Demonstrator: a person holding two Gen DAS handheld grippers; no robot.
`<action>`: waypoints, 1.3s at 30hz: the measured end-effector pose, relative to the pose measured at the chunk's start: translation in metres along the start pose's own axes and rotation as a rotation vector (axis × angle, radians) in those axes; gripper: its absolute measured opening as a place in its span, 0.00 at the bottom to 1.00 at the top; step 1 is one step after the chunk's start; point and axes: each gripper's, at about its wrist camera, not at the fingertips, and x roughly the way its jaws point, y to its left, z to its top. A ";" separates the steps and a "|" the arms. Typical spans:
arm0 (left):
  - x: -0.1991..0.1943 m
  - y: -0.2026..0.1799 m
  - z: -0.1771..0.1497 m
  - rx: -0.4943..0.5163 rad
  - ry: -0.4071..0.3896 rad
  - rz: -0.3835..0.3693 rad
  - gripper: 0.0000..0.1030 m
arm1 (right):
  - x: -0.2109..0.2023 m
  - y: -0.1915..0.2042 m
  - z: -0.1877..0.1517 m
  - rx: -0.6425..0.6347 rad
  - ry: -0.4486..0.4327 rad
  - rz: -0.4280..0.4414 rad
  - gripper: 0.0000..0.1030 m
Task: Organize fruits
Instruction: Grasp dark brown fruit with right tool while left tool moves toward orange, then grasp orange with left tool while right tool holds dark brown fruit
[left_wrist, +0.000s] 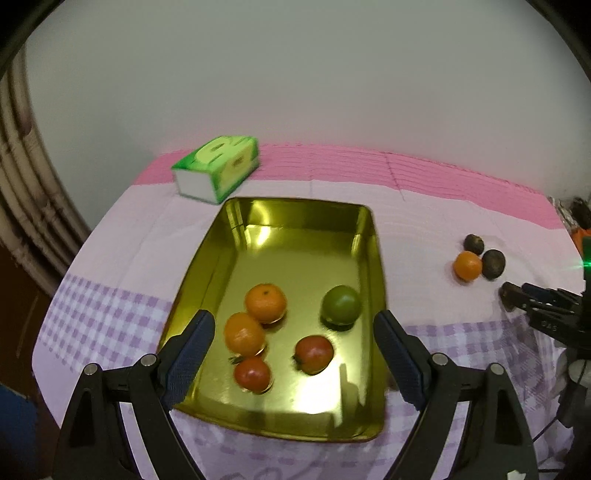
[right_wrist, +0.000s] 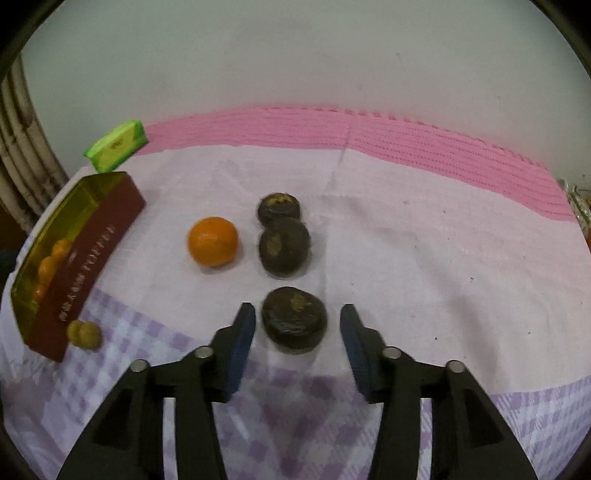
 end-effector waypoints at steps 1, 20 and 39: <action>0.000 -0.004 0.002 0.007 -0.002 -0.006 0.83 | 0.003 -0.001 0.000 0.001 0.003 0.005 0.48; 0.031 -0.109 0.037 0.143 0.013 -0.109 0.83 | 0.015 0.006 -0.005 -0.060 -0.045 -0.053 0.42; 0.074 -0.157 0.039 0.166 0.106 -0.205 0.83 | 0.011 -0.055 -0.009 0.083 -0.077 -0.134 0.38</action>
